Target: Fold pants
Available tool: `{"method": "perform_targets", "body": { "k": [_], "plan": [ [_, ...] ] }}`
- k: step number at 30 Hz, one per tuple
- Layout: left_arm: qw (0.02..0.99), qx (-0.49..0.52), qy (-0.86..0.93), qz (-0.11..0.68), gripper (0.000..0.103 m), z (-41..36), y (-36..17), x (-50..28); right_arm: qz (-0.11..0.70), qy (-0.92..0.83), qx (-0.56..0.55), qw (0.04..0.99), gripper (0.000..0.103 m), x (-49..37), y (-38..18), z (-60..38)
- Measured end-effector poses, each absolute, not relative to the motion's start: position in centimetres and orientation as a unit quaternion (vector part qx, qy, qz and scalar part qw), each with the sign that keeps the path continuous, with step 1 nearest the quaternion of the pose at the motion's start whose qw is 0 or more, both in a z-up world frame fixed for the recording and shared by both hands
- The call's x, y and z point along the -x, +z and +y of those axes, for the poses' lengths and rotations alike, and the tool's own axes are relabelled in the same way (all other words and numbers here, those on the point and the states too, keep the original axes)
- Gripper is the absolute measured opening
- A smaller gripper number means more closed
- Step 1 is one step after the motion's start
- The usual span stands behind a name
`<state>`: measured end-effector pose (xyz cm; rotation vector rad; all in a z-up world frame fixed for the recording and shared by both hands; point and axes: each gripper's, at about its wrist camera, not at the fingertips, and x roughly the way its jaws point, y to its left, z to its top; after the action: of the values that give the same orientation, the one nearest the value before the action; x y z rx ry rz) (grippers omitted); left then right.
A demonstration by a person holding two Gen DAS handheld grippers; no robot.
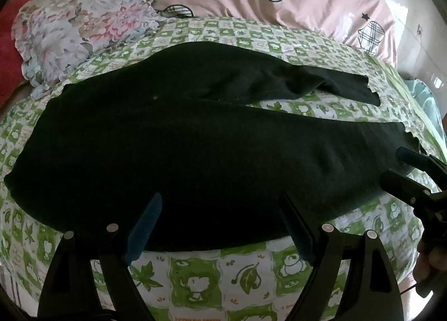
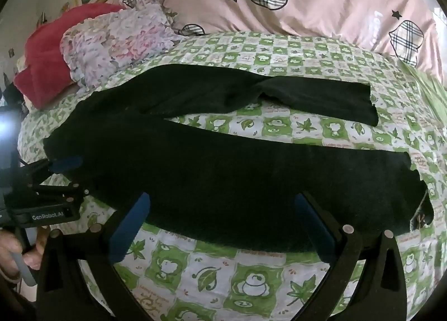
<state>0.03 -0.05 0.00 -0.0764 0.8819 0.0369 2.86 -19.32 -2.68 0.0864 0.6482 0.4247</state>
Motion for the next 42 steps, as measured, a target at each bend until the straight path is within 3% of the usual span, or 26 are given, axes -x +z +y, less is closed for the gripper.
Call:
{"method": "perform_targets", "body": {
  "k": [42],
  "plan": [
    [0.901, 0.033, 0.017, 0.431, 0.086, -0.16, 0.06, -0.39, 0.312, 0.209, -0.049, 0.926, 0.103, -2.78, -2.18, -19.79]
  ]
}}
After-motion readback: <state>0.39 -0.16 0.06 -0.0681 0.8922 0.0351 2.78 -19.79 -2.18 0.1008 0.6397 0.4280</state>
